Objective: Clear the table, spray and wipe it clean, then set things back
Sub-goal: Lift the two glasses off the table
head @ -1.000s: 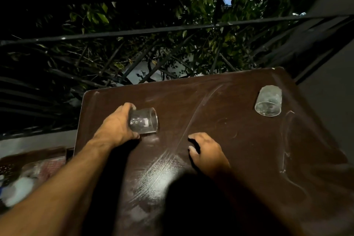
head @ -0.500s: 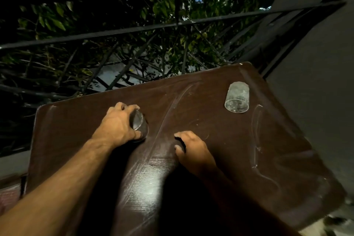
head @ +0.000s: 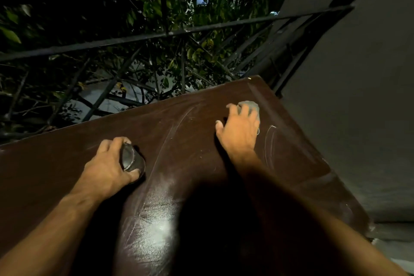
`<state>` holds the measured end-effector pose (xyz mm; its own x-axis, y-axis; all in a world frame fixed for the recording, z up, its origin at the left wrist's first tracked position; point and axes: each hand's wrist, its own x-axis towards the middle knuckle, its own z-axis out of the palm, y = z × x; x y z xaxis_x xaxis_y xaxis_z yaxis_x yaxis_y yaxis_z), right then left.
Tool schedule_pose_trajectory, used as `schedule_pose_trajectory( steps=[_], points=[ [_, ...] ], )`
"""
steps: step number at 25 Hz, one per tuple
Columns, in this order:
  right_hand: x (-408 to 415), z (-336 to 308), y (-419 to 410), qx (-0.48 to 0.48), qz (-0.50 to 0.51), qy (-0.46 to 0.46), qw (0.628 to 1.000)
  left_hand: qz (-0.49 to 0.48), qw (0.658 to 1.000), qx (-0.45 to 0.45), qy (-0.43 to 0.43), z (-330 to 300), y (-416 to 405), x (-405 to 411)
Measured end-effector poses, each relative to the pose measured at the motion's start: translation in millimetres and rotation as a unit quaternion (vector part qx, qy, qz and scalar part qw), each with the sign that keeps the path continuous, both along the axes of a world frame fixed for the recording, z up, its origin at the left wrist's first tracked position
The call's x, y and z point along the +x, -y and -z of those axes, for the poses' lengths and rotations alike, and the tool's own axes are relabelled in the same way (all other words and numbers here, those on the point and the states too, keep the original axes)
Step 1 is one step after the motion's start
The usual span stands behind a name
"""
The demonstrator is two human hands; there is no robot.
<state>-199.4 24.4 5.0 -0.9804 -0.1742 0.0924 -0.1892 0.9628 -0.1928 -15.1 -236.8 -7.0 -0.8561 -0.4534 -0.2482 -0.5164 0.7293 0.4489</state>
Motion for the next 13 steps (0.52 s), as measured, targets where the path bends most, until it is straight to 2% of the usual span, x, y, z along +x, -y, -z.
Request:
schedule_pose_trajectory(
  steps=[4, 7, 9, 10, 13],
  points=[
    [-35.0, 8.3, -4.7, 0.095, -0.003, 0.114, 0.989, 0.007, 1.0, -0.009, 0.007, -1.7, -1.6, -1.0],
    [-46.4, 16.4, -0.1, 0.105, 0.005, 0.084, 0.991, 0.005, 1.0, -0.012, 0.008, -1.7, -1.8, -0.6],
    [-54.8, 18.3, -3.3, 0.034, 0.085, 0.088, 0.992, 0.007, 1.0, -0.015, 0.006, -1.4, -3.2, -0.3],
    [-60.9, 17.8, -5.7, -0.021, 0.147, 0.123, 0.981, 0.006, 1.0, -0.015, 0.004, -2.0, -3.4, -0.6],
    [-73.3, 14.7, -14.6, -0.179, 0.285, 0.203, 0.919, 0.006, 1.0, -0.013, 0.004, -3.6, -4.6, -1.9]
  ],
)
